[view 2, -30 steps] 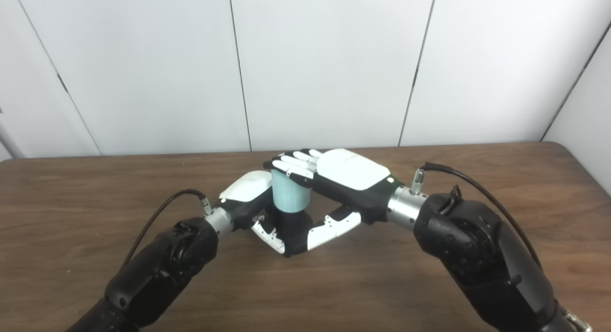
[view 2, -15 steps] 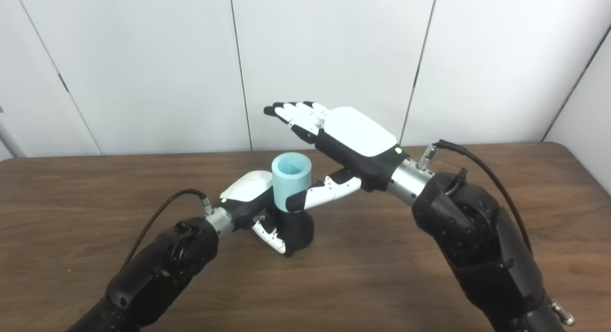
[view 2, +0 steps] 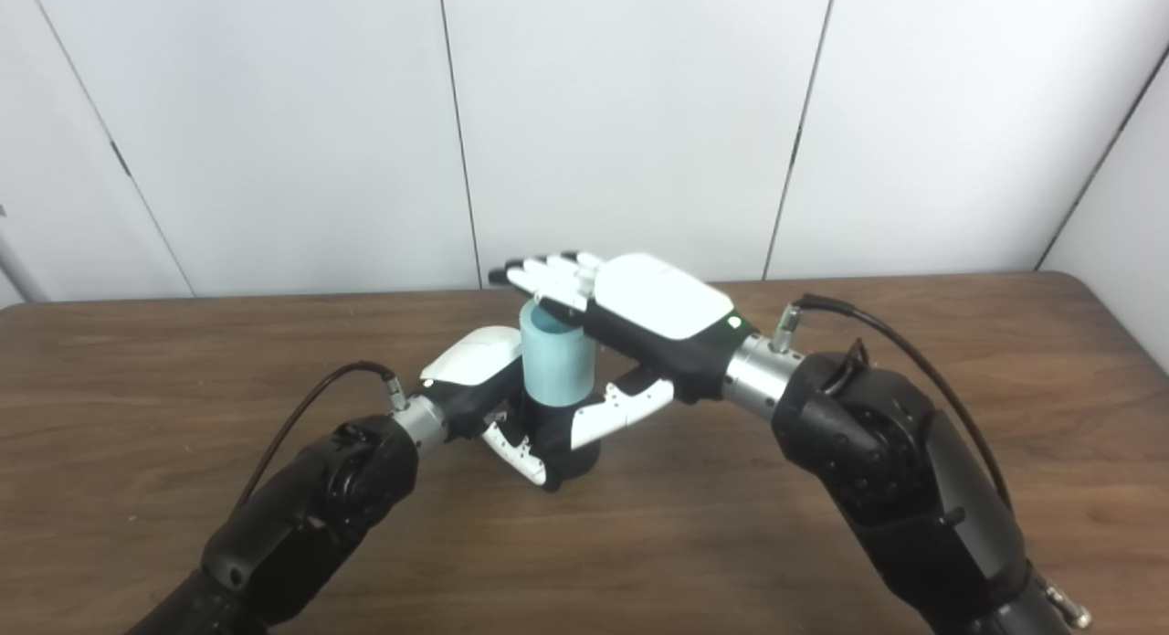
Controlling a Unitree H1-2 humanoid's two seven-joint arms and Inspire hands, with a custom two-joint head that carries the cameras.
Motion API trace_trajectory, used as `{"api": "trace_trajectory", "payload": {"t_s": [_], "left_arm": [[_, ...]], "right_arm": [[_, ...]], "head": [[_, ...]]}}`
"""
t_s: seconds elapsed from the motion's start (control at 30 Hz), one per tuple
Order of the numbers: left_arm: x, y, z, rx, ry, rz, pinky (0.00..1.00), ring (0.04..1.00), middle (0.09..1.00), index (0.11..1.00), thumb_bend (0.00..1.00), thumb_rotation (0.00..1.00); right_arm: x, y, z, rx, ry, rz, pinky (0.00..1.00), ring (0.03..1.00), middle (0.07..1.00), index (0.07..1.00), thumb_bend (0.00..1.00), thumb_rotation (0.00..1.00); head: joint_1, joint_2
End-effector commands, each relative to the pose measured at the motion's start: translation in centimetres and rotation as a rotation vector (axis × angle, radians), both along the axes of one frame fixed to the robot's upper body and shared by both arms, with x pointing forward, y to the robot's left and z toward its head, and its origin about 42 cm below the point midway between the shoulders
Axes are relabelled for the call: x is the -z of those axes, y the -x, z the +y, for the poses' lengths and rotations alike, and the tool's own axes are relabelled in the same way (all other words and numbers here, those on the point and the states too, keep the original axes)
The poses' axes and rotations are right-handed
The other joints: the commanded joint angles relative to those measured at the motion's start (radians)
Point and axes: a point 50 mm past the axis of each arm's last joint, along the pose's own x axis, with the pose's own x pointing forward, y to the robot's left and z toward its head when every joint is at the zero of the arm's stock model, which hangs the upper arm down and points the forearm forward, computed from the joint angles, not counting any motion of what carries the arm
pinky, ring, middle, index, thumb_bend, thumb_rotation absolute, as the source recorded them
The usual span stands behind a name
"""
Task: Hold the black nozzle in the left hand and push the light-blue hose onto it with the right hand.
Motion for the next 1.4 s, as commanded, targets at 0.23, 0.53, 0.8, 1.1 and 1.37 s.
{"api": "trace_trajectory", "payload": {"t_s": [0.23,0.53,0.8,1.1,1.37], "left_arm": [[3.4,1.1,1.0,-0.017,-0.118,0.117,0.49,0.478,0.45,0.49,0.53,0.0],[3.6,1.3,0.9,-0.017,-0.119,0.118,0.51,0.491,0.478,0.483,0.53,0.0],[3.5,1.3,1.0,-0.02,-0.122,0.12,0.47,0.471,0.462,0.487,0.53,0.0],[3.4,1.2,1.0,-0.021,-0.117,0.119,0.52,0.483,0.473,0.485,0.53,0.0],[3.3,1.1,1.0,-0.019,-0.119,0.115,0.48,0.484,0.467,0.487,0.53,0.0]], "right_arm": [[-1.2,-0.6,0.8,-0.01,0.017,-0.031,1.0,1.0,1.0,1.0,0.69,1.0],[-0.6,-0.4,0.5,-0.004,0.02,-0.016,1.0,1.0,1.0,1.0,0.69,1.0],[0.2,-0.1,-0.2,0.004,0.056,0.018,1.0,1.0,1.0,1.0,0.68,1.0],[2.2,0.9,-0.5,-0.025,0.136,0.109,0.97,0.999,1.0,0.999,0.7,0.98],[2.4,1.0,0.0,-0.11,0.166,0.13,0.98,0.994,1.0,0.983,0.71,0.98]], "head": [[0.001,0.003],[0.002,0.009],[0.003,0.014],[0.006,0.019],[0.003,0.024]]}}
